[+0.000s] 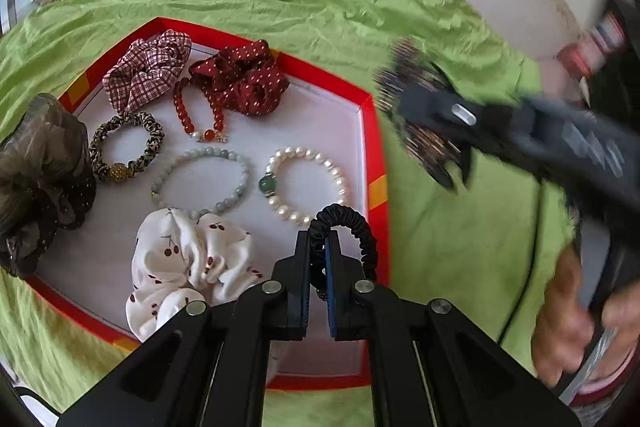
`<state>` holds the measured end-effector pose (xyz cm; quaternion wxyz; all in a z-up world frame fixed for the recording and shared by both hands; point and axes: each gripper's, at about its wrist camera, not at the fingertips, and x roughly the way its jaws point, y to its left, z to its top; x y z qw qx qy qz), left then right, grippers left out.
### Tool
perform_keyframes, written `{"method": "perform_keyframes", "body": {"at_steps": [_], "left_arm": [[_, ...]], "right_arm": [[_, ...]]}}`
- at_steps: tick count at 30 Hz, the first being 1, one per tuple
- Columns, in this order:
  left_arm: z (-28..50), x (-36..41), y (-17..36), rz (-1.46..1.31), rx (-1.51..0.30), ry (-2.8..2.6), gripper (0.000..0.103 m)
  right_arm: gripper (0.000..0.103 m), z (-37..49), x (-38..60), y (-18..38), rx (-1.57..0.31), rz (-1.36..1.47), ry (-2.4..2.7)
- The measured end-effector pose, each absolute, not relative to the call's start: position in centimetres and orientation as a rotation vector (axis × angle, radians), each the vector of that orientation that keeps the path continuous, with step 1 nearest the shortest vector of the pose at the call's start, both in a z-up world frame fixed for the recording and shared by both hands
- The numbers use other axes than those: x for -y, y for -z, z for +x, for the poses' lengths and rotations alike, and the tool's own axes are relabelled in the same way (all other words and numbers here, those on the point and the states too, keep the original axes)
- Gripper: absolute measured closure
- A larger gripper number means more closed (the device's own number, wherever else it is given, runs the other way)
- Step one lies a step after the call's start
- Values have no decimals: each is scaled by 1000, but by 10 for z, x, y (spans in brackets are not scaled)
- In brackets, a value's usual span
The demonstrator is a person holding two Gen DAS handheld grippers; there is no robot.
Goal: Organize jewelry
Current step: 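Carry the hair tie and claw clip into the white tray and open both tools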
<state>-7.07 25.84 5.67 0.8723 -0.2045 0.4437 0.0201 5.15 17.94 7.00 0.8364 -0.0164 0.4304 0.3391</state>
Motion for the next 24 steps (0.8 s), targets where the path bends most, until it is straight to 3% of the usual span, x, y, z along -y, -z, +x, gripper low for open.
{"method": "perform_keyframes", "body": {"at_steps": [14, 16, 18, 20, 24], "left_arm": [[-73, -245, -44, -312, -918, -4, 95], [-74, -246, -46, -317, -911, -2, 90], [-78, -246, -48, -323, -895, 1, 72], [-80, -245, -52, -328, -876, 2, 64], [-87, -246, -58, -341, -840, 9, 53]], "right_arm": [[66, 104, -230, -20, -996, -173, -622], [63, 106, -230, -21, -999, -153, -614], [52, 106, -227, -26, -995, -133, -606], [48, 103, -226, -33, -978, -131, -601], [46, 93, -215, -51, -950, -120, -597]]}}
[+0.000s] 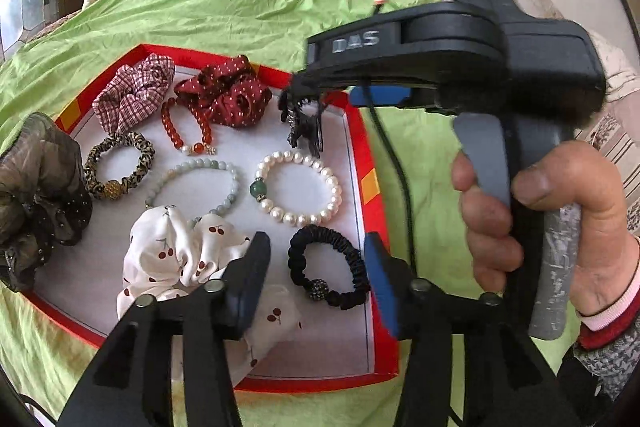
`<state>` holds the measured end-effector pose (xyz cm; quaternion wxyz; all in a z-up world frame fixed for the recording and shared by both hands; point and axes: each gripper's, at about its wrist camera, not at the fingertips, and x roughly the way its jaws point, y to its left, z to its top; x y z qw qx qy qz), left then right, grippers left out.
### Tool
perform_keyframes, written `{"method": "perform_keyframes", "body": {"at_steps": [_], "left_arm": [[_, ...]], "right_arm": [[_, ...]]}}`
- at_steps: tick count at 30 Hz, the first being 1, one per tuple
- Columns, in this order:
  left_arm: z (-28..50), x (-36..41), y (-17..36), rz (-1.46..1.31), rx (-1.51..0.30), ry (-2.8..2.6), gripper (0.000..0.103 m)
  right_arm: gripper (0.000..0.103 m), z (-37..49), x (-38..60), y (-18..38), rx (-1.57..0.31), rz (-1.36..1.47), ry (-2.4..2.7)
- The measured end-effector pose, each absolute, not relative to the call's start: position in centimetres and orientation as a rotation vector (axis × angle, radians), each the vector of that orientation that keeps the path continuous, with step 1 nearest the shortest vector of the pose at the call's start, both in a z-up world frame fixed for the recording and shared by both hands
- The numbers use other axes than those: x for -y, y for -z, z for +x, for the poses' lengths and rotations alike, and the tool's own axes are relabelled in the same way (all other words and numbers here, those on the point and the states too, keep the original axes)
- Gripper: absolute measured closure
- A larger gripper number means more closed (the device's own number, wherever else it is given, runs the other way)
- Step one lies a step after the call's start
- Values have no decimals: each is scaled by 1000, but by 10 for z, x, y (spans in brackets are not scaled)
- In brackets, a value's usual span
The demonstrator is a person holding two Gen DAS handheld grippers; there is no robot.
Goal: Organize jewelry
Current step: 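Carry the hair tie and claw clip into the white tray and open both tools, then withdraw both open tools away from the tray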
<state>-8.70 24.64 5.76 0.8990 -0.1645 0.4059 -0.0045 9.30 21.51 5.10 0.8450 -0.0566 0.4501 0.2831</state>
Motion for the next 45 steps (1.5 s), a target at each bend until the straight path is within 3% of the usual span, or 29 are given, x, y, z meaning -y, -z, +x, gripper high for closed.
{"method": "perform_keyframes", "body": {"at_steps": [6, 11, 19, 22, 24, 30, 40, 43, 45], "left_arm": [[-97, -252, -67, -377, -786, 31, 43], [-110, -252, -77, -396, -732, 65, 41], [-148, -271, -111, -413, -511, 52, 32], [-151, -296, -111, -464, -488, -34, 32], [-150, -313, -107, -509, -490, -85, 32], [-148, -336, -99, -582, -496, -126, 32], [-141, -328, -99, -521, -524, -128, 32], [-141, -328, -99, -507, -530, -146, 31], [-141, -326, -99, -495, -527, -163, 30]], "right_arm": [[46, 74, -190, -66, -924, -114, -565], [46, 63, -168, -65, -927, -109, -521], [47, 67, -172, -35, -993, -130, -461], [65, 73, -187, -19, -1031, -174, -445], [85, 80, -194, -12, -1040, -213, -403], [97, 85, -193, -13, -1020, -202, -348], [97, 100, -155, -14, -997, -229, -198], [92, 96, -151, -17, -984, -268, -211], [82, 83, -145, -30, -939, -260, -230]]}}
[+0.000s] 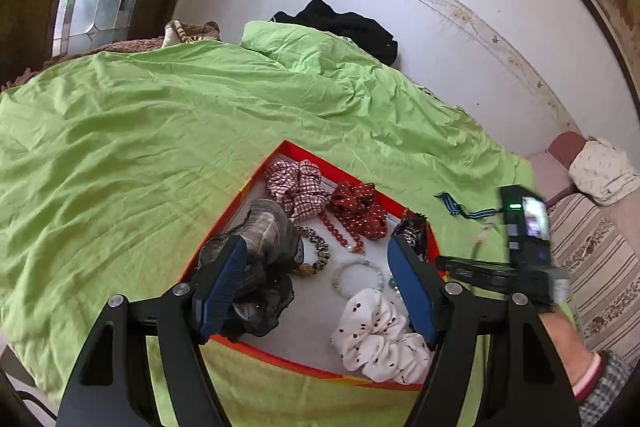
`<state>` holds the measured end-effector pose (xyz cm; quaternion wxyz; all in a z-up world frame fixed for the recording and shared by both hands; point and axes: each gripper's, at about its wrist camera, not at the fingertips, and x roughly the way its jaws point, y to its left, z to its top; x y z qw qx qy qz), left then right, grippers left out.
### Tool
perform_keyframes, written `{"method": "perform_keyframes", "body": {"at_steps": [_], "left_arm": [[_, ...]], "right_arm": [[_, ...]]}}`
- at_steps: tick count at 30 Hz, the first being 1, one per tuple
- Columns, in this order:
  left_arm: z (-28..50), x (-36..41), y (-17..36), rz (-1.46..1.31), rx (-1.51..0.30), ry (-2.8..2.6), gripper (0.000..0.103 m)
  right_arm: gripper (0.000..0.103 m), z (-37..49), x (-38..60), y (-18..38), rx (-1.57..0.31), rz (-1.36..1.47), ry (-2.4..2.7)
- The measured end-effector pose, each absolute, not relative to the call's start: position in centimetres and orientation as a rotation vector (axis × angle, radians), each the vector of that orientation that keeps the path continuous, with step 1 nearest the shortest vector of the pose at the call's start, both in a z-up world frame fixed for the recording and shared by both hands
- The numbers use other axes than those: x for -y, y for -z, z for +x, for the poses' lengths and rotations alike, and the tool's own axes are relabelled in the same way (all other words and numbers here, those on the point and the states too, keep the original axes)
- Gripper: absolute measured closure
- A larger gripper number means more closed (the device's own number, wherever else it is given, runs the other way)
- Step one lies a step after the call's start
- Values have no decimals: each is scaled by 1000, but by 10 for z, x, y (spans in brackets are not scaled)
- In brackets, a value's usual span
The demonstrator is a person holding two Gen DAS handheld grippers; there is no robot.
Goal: Organize jewelry
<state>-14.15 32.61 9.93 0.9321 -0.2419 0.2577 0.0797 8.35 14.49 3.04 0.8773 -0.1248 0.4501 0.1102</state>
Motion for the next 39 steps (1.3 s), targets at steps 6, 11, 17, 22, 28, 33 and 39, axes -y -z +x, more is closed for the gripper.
{"method": "perform_keyframes", "body": {"at_steps": [6, 11, 17, 22, 28, 33, 39], "left_arm": [[-152, -316, -104, -420, -496, -267, 22], [-174, -299, -118, -323, -451, -399, 15], [-225, -272, -150, -227, -329, -613, 0], [-255, -253, -174, -135, -328, -665, 0], [-270, -245, -186, -180, -370, -588, 0], [-270, -232, -189, -148, -401, -593, 0], [-268, -206, -191, -88, -426, -542, 0]], "right_arm": [[72, 22, -125, -60, -861, -222, -311], [64, -33, -102, -60, -834, -200, -344], [63, -76, -62, -51, -829, -126, -333], [54, -98, -42, -52, -832, -25, -337], [47, -126, -44, -58, -782, -33, -359], [43, -143, -47, -58, -751, -56, -366], [41, -152, -45, -54, -748, -45, -374]]}}
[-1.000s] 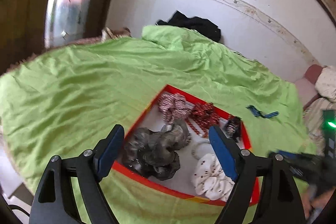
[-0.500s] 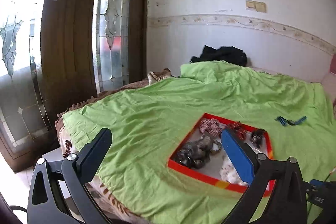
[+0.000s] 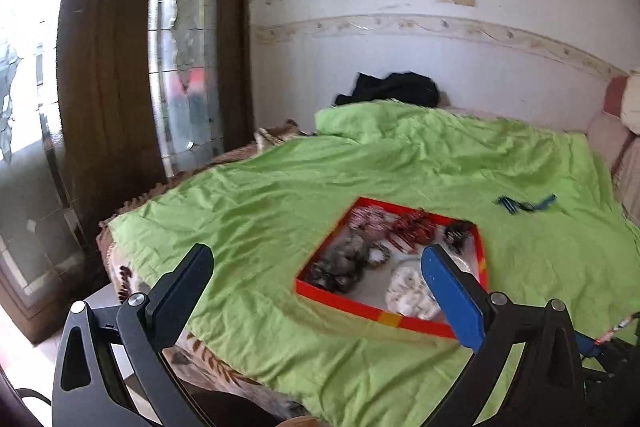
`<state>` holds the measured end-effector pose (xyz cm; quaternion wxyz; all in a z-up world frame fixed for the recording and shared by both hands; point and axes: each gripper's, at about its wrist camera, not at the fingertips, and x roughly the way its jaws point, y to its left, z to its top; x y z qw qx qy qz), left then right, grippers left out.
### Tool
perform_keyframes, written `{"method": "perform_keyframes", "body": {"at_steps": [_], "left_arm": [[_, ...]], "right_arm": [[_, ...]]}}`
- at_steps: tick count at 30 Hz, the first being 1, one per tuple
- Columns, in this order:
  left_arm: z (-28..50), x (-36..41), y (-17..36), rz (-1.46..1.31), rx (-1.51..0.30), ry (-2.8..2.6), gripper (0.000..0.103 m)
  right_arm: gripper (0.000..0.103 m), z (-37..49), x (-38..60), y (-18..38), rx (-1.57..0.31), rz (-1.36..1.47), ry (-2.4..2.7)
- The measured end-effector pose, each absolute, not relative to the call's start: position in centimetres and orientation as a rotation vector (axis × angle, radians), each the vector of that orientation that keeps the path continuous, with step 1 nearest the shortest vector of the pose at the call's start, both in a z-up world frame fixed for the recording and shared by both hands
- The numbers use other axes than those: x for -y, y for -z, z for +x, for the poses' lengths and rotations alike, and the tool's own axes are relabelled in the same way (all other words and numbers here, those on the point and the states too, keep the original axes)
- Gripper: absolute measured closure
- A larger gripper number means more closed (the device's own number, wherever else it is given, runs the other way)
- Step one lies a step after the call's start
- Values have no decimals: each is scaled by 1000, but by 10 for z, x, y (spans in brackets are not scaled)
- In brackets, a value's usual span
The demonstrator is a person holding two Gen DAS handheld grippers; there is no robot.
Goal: Organize jewelry
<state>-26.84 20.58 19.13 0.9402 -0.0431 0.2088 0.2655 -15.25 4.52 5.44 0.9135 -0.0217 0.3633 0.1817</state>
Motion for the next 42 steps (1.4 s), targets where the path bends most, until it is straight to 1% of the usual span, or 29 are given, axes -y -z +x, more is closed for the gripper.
{"method": "perform_keyframes", "body": {"at_steps": [4, 8, 12, 17, 42], "left_arm": [[-261, -197, -186, -95, -490, -485, 0], [-254, -190, -178, -94, -534, -465, 0], [-247, -183, -170, -71, -581, -463, 0], [-241, -176, -162, -36, -617, -455, 0], [-237, -187, -138, -89, -704, -410, 0]], "right_arm": [[38, -158, -44, -49, -749, -44, -367], [37, -158, -44, -44, -741, -79, -328], [32, -161, -44, -44, -725, -103, -315], [31, -163, -47, -42, -723, -131, -314], [29, -162, -59, -34, -753, -165, -280]]}}
